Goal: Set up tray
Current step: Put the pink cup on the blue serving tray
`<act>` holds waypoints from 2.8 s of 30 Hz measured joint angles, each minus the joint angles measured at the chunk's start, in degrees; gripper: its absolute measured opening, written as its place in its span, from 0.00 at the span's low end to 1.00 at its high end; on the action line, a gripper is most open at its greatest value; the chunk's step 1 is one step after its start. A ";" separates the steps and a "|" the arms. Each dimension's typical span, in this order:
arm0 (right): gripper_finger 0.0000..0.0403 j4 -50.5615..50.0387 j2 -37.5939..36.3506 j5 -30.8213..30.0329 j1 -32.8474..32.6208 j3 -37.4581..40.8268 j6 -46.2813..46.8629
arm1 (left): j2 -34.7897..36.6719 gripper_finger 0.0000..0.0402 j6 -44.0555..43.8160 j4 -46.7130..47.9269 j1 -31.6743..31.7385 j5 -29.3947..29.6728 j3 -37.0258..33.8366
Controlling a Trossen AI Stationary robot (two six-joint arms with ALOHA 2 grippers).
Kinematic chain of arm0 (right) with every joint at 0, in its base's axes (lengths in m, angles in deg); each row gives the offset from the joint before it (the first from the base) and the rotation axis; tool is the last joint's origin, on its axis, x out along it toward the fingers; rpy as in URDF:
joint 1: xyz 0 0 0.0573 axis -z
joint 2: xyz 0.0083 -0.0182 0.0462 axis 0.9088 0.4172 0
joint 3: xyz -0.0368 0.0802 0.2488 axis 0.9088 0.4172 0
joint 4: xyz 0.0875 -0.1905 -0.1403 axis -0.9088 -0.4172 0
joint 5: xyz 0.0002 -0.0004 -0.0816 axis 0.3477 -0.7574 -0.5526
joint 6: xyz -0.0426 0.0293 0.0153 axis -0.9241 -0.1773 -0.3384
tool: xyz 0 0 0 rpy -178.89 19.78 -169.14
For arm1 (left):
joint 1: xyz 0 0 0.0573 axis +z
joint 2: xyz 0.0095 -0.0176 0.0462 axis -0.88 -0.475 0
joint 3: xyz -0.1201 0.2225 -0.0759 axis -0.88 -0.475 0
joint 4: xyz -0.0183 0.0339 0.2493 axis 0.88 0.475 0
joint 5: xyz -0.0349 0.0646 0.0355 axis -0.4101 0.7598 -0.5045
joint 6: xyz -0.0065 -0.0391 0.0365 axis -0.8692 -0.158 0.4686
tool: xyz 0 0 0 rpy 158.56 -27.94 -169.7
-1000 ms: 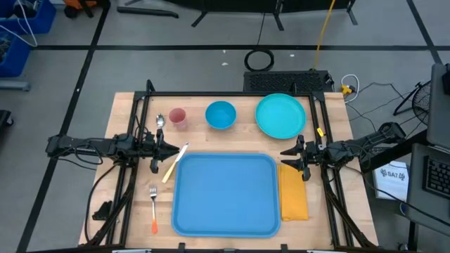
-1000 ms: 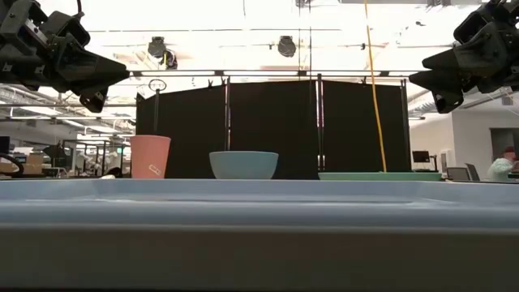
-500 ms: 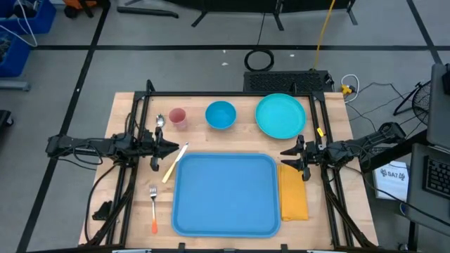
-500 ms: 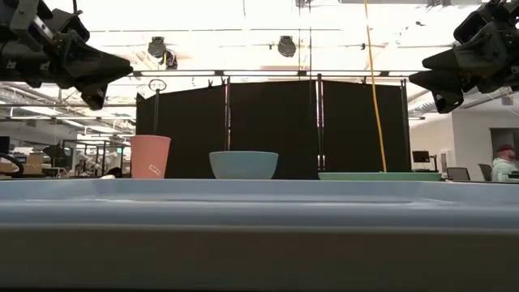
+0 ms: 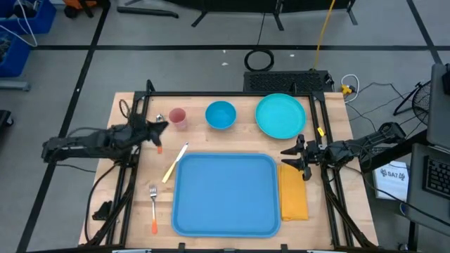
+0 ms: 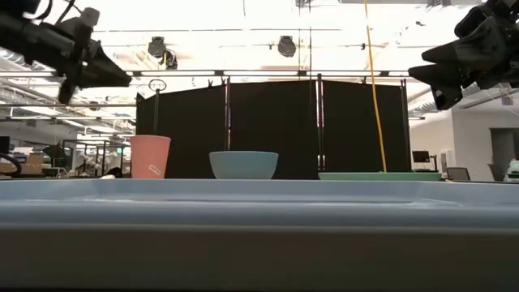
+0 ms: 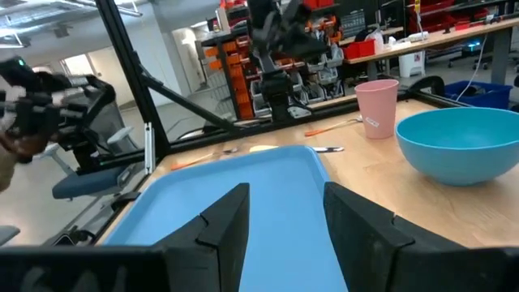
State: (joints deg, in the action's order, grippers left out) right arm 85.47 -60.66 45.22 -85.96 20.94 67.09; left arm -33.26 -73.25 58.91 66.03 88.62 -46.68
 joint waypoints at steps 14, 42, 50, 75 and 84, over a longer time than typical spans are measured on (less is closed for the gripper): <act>0.38 0.14 0.00 -0.53 0.04 0.00 -5.33 | -29.72 0.14 2.12 32.79 29.92 -22.36 26.65; 0.38 0.14 0.00 -0.35 0.04 0.00 -4.38 | -55.01 0.45 16.86 26.12 49.92 -38.95 31.26; 0.38 0.16 0.00 -0.35 0.04 0.00 -4.36 | -57.10 0.41 16.23 26.00 49.06 -38.99 31.26; 0.38 0.17 0.02 -0.34 0.04 0.00 -4.36 | -56.13 0.01 18.88 23.07 44.18 -32.20 31.17; 0.38 0.16 0.02 -0.34 0.04 0.00 -4.36 | -44.57 0.01 10.88 28.15 28.46 -37.39 31.19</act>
State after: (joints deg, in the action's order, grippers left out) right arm 85.63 -60.64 44.89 -85.92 20.94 62.73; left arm -77.83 -62.38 87.05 94.49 51.22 -15.49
